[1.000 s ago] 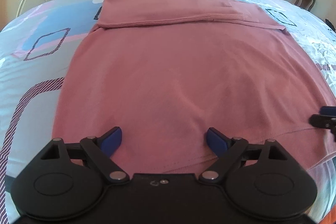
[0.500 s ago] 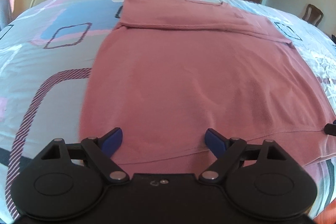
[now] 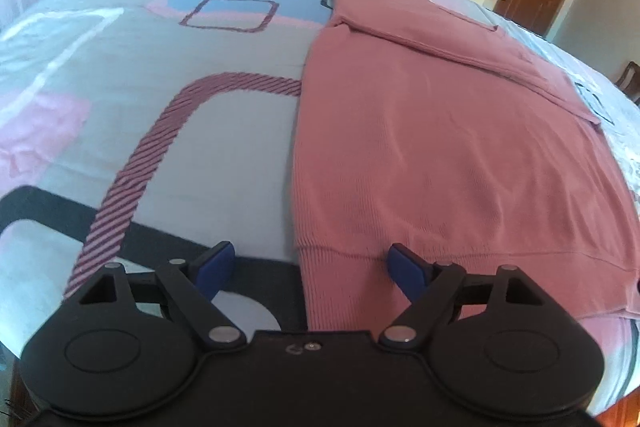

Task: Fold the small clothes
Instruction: 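Close both grippers on the ribbed hem of the sweatshirt, then lift the hem with both grippers, fold it over toward the collar, open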

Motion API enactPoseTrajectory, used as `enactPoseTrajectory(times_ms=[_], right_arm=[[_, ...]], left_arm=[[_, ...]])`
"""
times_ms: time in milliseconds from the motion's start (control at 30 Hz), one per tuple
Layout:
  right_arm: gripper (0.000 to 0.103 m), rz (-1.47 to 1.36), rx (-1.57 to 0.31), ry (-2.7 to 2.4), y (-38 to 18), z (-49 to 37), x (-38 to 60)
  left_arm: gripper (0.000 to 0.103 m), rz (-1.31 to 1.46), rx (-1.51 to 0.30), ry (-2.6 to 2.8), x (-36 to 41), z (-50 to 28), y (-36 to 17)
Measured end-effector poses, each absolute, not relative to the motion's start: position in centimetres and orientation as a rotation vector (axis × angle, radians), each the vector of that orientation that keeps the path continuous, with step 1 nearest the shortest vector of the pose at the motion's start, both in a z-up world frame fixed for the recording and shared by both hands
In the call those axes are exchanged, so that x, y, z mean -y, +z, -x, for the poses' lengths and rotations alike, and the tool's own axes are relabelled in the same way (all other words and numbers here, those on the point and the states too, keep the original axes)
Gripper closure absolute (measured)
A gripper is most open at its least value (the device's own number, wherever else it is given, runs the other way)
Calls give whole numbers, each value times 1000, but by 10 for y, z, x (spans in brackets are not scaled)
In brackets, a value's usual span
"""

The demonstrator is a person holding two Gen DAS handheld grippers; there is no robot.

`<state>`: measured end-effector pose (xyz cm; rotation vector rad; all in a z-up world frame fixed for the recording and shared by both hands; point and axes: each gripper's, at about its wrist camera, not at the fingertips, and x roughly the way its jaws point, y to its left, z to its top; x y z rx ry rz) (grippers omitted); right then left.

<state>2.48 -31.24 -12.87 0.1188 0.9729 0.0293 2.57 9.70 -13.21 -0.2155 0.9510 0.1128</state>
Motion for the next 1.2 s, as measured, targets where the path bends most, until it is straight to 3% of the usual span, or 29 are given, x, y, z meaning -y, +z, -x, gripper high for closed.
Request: enactPoseTrajectory(times_ms=[133,267,567,867,1200], right_arm=[[49,-160,-989,24,-128,-26,314],[62,-179,-1003,26,-127,-26,314],[92,-222,-1039,60,-124,-26,315],[93,-382,-929,147,-84,-46,323],[93,-486,-758,155,-37,-164,337]], left_arm=[[40,236,-951,77,-92,-22,-131],[86,271,-974,19,-89,-23,-129],[95,328,-986,-56,-91,-31,-125],[96,382,-842,-116,-86,-63,-81],[96,404,-701,-112,-80,-191,-42]])
